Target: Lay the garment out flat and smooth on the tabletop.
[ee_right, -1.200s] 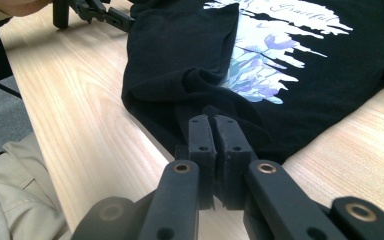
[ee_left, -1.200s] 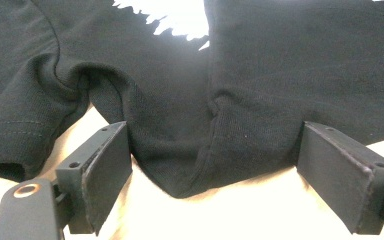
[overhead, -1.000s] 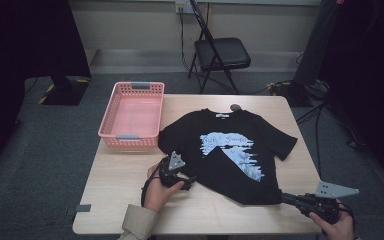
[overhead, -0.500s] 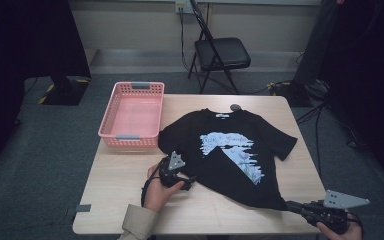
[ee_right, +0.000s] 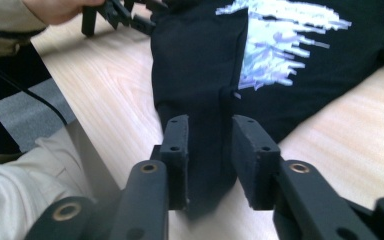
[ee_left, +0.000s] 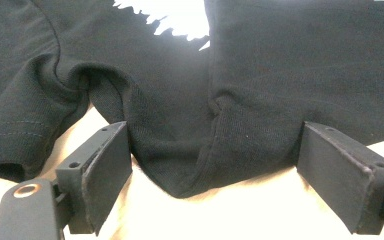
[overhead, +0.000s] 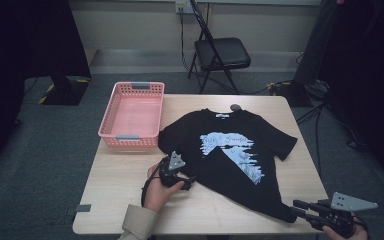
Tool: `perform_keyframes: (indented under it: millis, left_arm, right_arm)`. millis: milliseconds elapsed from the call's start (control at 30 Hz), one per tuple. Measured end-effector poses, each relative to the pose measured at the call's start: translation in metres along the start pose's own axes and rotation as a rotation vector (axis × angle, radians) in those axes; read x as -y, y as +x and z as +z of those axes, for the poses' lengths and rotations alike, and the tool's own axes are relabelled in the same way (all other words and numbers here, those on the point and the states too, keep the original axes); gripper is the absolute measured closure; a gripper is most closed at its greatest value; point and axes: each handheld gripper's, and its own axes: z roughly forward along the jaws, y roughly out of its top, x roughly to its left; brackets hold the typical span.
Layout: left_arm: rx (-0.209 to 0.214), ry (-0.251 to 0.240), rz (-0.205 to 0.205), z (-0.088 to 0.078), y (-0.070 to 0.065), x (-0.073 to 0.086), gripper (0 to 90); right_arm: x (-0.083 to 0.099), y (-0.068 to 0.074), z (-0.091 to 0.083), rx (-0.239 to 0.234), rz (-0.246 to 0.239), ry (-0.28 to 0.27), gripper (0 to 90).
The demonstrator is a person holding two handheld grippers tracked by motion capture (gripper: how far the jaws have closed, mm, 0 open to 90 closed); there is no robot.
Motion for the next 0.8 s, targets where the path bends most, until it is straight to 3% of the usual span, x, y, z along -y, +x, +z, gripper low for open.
perform_keyframes:
  millis: [200, 300, 433, 800]
  left_arm:
    - [-0.001, -0.001, -0.001, 0.0, 0.0, 0.0, 14.2]
    - [0.0, -0.001, -0.001, 0.0, 0.0, 0.0, 14.2]
    - [-0.001, -0.001, -0.001, 0.0, 0.0, 0.0, 14.2]
    - [-0.001, -0.001, -0.001, 0.0, 0.0, 0.0, 14.2]
  right_arm:
    - [-0.016, -0.005, 0.021, 0.036, -0.006, 0.004, 47.3]
    - [-0.025, -0.011, 0.038, 0.059, -0.003, 0.015, 34.3]
    - [-0.036, -0.024, 0.057, 0.098, 0.034, 0.024, 22.7]
    - [-0.042, -0.057, 0.084, 0.2, 0.056, 0.074, 14.7]
